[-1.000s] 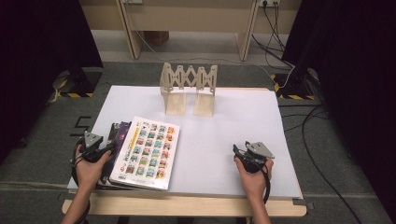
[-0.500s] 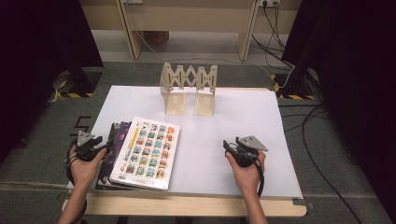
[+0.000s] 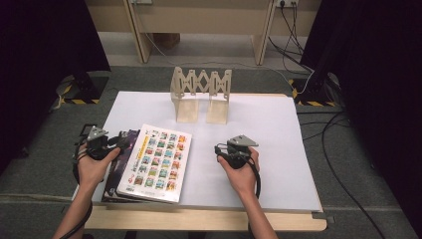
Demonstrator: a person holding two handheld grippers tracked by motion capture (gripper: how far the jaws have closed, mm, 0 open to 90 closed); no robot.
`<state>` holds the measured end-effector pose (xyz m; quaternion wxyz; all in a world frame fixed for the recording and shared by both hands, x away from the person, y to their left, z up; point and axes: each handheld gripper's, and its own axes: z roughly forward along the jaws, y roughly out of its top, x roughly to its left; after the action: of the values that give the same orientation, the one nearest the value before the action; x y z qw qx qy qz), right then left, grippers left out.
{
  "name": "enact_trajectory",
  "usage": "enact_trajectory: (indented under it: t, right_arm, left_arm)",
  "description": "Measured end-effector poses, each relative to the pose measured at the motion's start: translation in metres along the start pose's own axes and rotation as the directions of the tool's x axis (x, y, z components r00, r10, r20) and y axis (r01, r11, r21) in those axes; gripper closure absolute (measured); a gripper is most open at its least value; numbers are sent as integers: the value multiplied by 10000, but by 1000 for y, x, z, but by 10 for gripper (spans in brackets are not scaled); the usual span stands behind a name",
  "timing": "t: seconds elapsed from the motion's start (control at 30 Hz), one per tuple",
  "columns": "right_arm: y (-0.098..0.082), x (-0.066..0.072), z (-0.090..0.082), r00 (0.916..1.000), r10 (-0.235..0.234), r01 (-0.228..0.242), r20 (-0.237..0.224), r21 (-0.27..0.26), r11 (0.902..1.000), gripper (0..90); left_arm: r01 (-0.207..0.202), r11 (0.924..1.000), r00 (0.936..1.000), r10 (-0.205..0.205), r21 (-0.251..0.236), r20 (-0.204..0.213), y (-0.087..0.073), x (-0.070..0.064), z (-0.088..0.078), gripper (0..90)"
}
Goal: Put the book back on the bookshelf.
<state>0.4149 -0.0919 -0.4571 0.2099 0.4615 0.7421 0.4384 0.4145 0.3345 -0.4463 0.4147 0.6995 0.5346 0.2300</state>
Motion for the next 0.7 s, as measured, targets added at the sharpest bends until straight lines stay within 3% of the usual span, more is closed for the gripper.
enact_trajectory:
  t: [0.07,0.23,0.43,0.7]
  right_arm:
    - [3,4,6,9998,-71,73,-168,100,9999,464]
    - [13,15,18,9984,-148,162,-550,254,9995,464]
    - [24,26,35,9950,-97,153,-997,552,9984,463]
    - [32,40,61,9862,313,-117,-1627,1204,9927,460]
  left_arm:
    - [219,9996,9987,-227,181,455,2,-4,5,463]
    - [136,9986,9962,-179,503,852,9,-13,15,462]
    - [155,9946,9954,-250,1024,927,10,-14,30,451]
    - [284,9915,9932,-424,1267,1086,8,-12,37,443]
